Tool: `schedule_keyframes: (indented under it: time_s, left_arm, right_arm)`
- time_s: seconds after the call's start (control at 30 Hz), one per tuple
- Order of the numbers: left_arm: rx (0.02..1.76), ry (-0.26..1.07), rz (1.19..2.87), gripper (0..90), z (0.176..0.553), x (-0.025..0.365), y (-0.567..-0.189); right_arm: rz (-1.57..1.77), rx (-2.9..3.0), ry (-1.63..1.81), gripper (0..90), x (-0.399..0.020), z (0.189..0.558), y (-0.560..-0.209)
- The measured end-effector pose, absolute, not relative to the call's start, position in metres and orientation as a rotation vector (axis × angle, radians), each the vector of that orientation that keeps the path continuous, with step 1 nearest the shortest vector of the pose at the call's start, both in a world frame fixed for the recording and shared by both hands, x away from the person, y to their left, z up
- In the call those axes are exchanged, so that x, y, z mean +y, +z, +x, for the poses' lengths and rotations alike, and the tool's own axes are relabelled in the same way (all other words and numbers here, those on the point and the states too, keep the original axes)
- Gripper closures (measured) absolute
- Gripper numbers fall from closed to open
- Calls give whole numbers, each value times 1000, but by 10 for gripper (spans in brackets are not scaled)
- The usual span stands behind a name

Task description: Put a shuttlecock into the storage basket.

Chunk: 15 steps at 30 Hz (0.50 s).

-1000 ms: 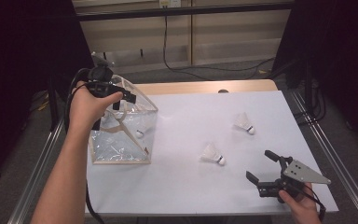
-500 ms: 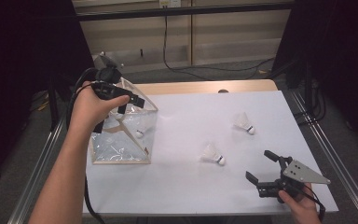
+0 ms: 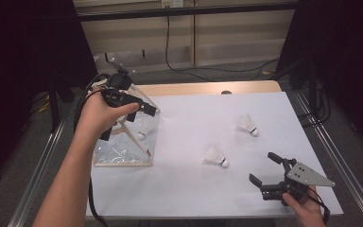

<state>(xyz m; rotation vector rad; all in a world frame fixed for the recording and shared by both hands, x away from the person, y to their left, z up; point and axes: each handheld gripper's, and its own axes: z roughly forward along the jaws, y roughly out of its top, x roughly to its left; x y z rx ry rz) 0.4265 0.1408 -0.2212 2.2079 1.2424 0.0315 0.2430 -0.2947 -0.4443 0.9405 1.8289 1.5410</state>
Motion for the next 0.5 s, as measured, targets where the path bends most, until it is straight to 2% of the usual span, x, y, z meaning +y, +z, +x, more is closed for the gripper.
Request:
schedule_keyframes:
  time_s: [0.5]
  left_arm:
    - [1179, 15, 2248, 227, 419, 122, -232]
  right_arm:
    - [941, 1828, 1544, 6, -295, 243, -444]
